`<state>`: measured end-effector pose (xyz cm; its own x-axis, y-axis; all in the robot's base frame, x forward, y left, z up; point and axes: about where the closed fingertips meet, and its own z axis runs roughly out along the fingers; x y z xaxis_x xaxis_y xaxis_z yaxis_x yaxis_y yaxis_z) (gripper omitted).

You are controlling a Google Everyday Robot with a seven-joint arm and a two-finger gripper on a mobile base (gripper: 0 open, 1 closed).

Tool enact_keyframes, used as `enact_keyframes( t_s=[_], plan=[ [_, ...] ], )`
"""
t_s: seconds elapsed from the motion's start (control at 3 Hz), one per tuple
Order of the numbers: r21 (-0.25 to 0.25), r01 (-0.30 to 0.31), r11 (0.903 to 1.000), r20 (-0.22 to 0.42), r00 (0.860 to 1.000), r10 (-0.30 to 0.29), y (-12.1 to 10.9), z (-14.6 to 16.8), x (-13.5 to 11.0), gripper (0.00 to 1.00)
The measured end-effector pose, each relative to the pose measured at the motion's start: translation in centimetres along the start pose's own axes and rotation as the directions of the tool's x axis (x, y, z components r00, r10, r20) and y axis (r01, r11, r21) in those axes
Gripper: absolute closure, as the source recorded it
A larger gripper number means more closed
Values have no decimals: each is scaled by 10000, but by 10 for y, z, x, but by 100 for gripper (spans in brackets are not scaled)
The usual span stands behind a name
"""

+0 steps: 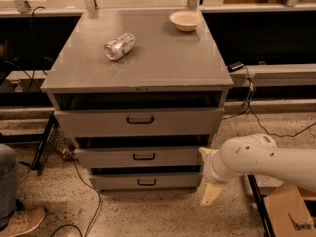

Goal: Open middle drawer

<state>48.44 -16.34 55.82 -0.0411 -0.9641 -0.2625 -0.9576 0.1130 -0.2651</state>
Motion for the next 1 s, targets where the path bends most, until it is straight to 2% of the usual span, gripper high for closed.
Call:
enact_keyframes(
  t_s=[0.33,0.67,1.0],
  plan=[
    [-354,0,9994,253,9997,9,-30,72,12,0],
    [-352,2,9994,252,9997,7,-30,72,12,0],
    [-98,211,9997,193,9996,-209,-35,82,12,0]
  ],
)
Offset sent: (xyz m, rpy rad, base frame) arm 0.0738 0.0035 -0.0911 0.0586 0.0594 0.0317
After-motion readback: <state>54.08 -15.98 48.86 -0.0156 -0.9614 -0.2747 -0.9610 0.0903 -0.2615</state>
